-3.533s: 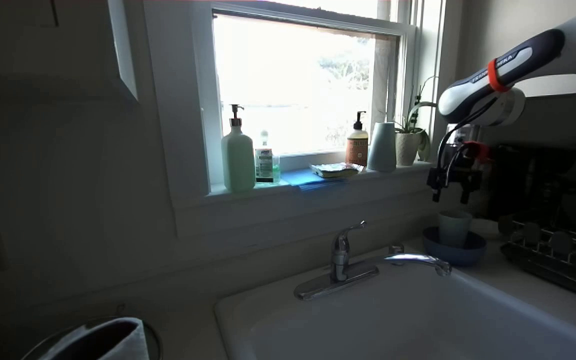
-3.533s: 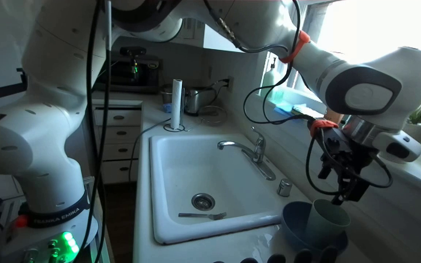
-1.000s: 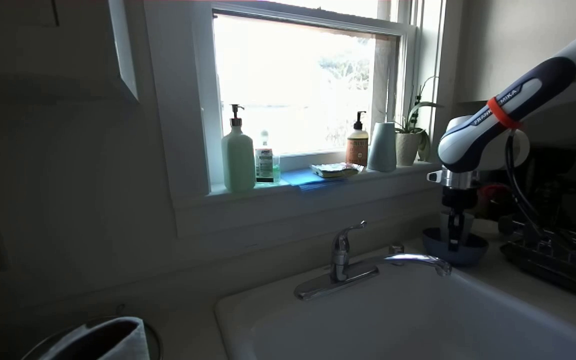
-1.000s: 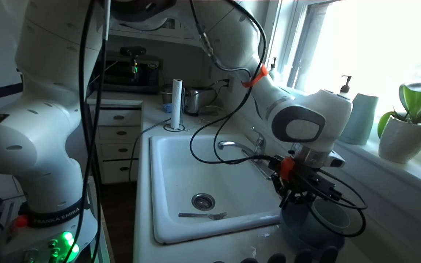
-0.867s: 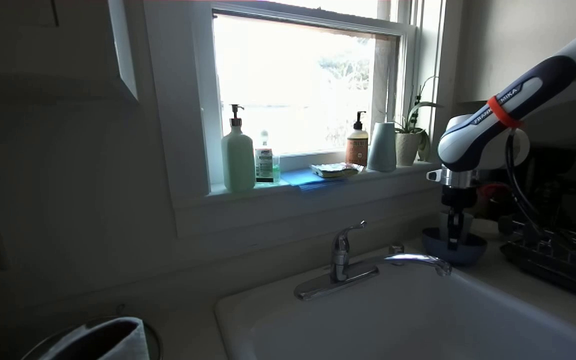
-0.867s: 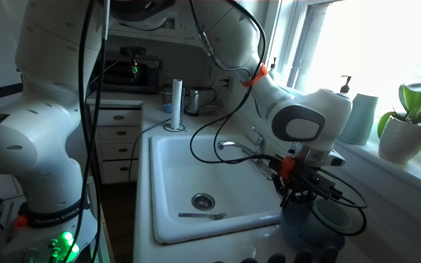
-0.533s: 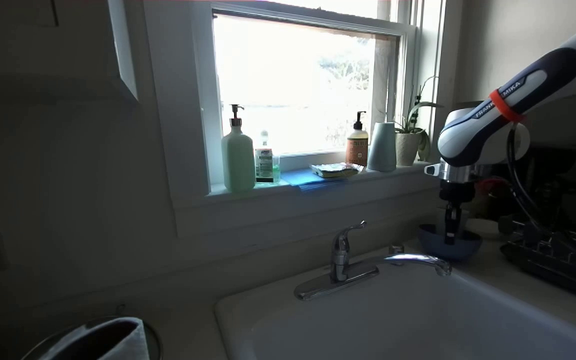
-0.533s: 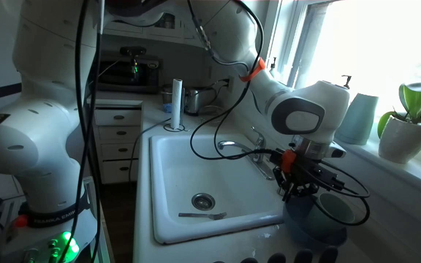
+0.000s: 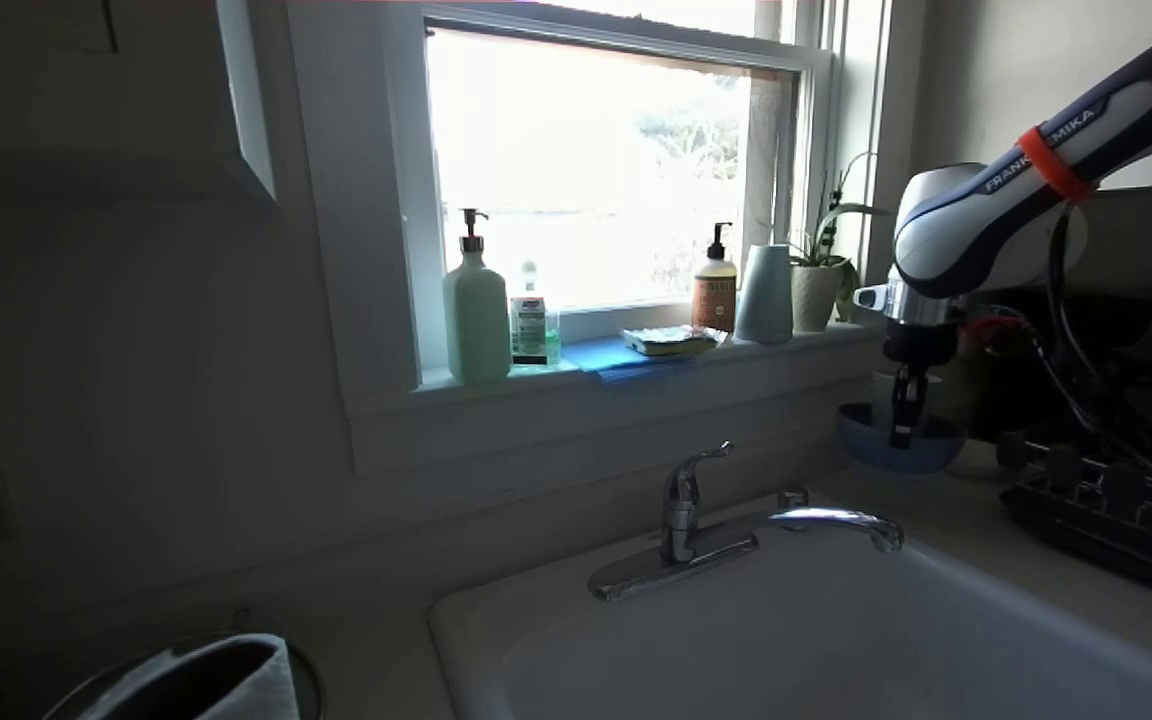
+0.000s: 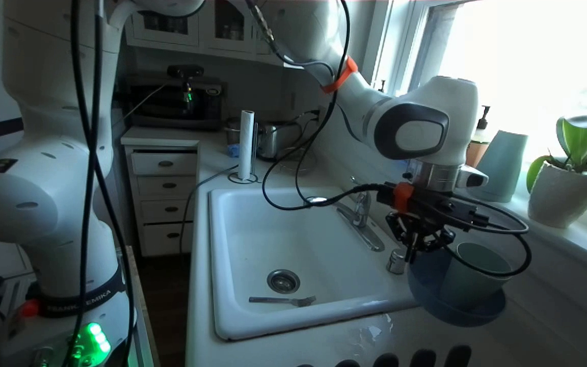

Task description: Remove the light blue cup from the sink and put it in the blue bowl, pick up the blue bowl with the cup inside and place them on the dishes drying rack

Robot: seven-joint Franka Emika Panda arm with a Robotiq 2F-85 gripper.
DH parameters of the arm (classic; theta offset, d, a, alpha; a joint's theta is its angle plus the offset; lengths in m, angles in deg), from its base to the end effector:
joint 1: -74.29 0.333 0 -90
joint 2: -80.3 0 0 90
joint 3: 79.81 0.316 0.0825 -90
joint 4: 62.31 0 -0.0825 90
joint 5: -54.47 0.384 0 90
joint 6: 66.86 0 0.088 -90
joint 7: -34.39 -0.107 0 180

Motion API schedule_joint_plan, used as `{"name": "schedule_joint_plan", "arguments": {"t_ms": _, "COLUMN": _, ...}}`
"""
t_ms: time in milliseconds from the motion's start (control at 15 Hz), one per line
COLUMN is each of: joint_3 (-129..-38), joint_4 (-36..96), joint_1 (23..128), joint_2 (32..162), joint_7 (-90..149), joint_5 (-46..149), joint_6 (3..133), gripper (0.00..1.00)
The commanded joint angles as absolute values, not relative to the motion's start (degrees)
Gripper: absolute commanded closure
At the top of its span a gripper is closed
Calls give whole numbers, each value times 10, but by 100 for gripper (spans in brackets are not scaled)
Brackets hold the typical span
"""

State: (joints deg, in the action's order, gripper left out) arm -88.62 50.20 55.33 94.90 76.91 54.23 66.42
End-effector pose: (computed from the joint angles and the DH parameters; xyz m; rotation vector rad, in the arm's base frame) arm 0.5454 -0.2829 0.3569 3.0152 0.4052 0.1013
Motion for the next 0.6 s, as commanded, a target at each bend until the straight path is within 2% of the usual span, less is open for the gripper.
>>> {"name": "schedule_joint_plan", "arguments": {"t_ms": 0, "joint_3": -910, "joint_4": 531, "joint_1": 561, "joint_2": 883, "joint_7": 722, "joint_5": 506, "joint_6": 673, "gripper": 99}}
{"name": "schedule_joint_plan", "arguments": {"t_ms": 533, "joint_3": -973, "joint_4": 515, "joint_1": 540, "joint_2": 822, "joint_7": 602, "joint_5": 496, "joint_6": 610, "gripper": 99}}
